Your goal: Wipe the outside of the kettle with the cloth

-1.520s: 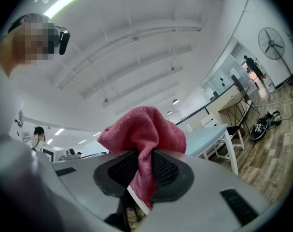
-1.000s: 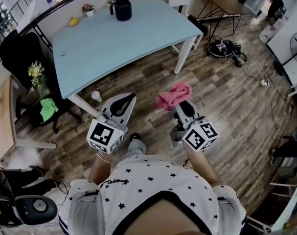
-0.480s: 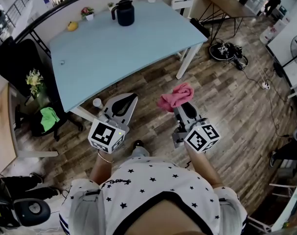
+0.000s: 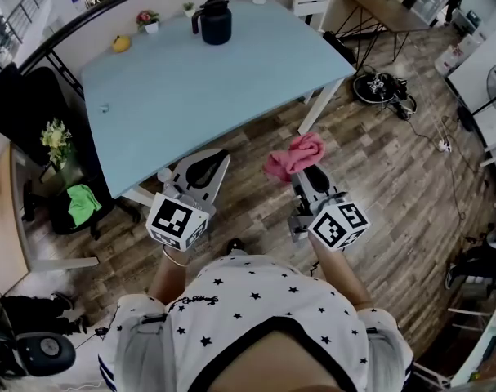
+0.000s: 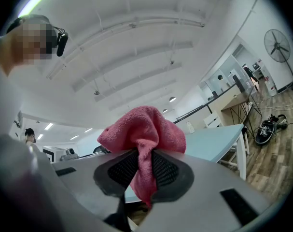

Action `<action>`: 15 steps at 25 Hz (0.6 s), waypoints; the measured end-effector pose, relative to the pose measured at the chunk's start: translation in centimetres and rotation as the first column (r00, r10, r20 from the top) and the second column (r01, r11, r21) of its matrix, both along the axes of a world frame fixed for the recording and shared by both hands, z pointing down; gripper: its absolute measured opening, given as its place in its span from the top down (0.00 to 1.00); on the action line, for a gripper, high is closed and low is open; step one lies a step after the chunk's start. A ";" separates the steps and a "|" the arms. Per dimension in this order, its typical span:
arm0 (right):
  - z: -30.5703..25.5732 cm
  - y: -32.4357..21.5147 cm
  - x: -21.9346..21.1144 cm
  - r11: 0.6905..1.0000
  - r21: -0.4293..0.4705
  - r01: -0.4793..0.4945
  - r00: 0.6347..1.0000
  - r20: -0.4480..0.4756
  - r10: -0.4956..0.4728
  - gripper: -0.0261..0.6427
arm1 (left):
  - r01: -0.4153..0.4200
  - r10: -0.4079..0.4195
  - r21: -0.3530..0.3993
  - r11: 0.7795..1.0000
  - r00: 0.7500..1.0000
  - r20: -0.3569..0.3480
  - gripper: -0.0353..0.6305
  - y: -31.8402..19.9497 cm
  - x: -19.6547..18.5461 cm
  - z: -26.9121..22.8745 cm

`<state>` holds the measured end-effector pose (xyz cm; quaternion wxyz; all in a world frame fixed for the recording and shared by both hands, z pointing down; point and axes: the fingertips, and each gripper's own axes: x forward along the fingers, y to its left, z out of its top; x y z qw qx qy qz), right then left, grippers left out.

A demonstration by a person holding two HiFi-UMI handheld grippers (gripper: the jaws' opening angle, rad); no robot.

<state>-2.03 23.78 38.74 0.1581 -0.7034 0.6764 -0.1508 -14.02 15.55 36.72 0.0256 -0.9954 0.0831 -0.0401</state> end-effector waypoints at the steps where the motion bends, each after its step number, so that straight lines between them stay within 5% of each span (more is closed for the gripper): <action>1: -0.1 -0.7 -0.1 1.000 0.006 0.007 1.000 -0.002 -0.006 0.85 | 0.003 -0.003 0.004 1.000 1.000 -0.004 0.90 -0.6 -0.1 -0.1; 15: 1.1 -8.4 0.7 0.994 -0.003 0.108 0.994 0.018 -0.108 0.85 | 0.110 -0.110 0.004 0.994 0.994 0.014 0.90 -6.5 -0.5 0.9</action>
